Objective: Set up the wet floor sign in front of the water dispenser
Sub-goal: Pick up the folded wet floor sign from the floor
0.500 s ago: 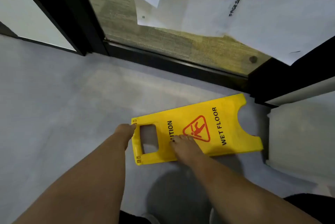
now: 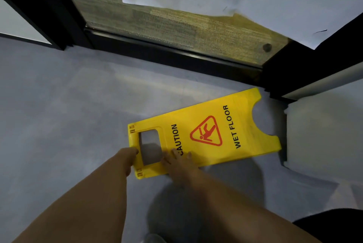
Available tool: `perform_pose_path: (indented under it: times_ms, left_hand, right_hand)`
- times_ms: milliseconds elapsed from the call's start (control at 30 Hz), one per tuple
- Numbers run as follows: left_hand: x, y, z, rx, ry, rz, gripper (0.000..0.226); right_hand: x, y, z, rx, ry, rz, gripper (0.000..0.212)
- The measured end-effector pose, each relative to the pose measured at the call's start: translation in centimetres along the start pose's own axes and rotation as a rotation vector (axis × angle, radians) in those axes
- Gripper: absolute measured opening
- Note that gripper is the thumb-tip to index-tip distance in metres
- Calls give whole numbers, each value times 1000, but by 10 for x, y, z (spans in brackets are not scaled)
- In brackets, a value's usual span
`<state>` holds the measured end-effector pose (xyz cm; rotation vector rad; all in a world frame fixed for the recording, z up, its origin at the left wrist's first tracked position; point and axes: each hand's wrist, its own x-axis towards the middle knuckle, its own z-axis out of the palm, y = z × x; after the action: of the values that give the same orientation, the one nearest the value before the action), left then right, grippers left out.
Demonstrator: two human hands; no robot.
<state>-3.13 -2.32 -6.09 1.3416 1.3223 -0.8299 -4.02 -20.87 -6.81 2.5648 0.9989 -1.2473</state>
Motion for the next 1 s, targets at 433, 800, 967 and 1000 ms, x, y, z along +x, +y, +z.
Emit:
perform_pose_path:
  times_ms: [433, 800, 967, 1000]
  left_hand:
    - [-28, 55, -4, -14, 50, 239, 42]
    - [-179, 95, -25, 28, -120, 261, 36]
    - [-242, 116, -24, -54, -206, 241, 43]
    - [-255, 118, -22, -55, -226, 246, 41]
  right_hand:
    - [-21, 4, -52, 176, 403, 58, 36]
    - [-123, -1, -126, 403, 442, 31, 45]
    - [-173, 2, -153, 489, 421, 90, 42]
    - [-184, 3, -158, 498, 411, 100, 43]
